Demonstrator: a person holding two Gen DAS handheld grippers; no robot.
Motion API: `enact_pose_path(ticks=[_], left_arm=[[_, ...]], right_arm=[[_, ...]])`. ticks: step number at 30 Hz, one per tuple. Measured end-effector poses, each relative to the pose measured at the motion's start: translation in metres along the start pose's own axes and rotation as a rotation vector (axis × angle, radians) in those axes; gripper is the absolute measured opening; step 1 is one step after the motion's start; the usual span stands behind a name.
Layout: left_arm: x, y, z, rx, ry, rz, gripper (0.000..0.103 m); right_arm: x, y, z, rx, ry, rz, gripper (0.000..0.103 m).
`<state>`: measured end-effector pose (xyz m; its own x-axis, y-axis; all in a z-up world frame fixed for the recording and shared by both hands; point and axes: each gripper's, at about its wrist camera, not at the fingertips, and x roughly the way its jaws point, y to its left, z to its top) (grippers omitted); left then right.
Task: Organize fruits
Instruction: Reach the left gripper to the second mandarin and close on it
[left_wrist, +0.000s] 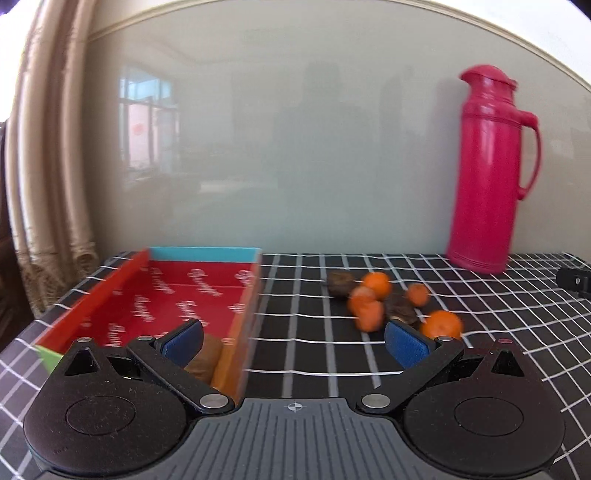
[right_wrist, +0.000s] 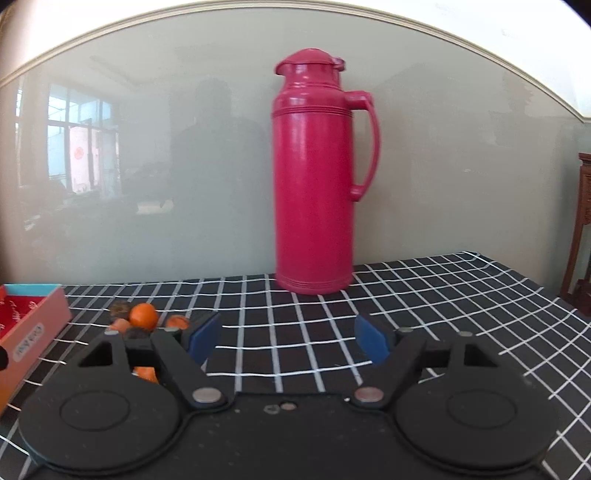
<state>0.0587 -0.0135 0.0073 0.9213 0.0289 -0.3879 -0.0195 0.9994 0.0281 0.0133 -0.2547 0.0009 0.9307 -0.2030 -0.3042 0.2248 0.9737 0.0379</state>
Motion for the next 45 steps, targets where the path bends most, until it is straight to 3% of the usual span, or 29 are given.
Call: enact_pose_path(ticks=[5,15,27,31,41,44,45], left_arm=[[0.012,-0.029,-0.001,0.041,0.024,-0.064,0.103],[0.034,-0.073,-0.001,0.084,0.044,-0.115,0.103],[0.061,-0.104,0.002,0.061,0.070,-0.164,0.102],[0.075,-0.114,0.002,0.056,0.105,-0.173,0.087],[0.097,-0.117,-0.003,-0.011,0.180,-0.169,0.072],[0.102,-0.125,-0.004,0.005,0.204,-0.185,0.056],[0.103,-0.128,-0.004,0.018,0.212,-0.182,0.046]], right_arm=[[0.005,-0.027,-0.001,0.016,0.006,-0.045,0.079],[0.012,-0.059,-0.005,0.035,0.022,-0.096,0.079],[0.021,-0.103,-0.015,0.059,0.057,-0.216,0.079],[0.026,-0.113,-0.016,0.070,0.067,-0.246,0.079],[0.030,-0.109,-0.018,0.060,0.075,-0.247,0.079],[0.031,-0.107,-0.018,0.055,0.079,-0.241,0.079],[0.031,-0.107,-0.018,0.051,0.079,-0.239,0.079]])
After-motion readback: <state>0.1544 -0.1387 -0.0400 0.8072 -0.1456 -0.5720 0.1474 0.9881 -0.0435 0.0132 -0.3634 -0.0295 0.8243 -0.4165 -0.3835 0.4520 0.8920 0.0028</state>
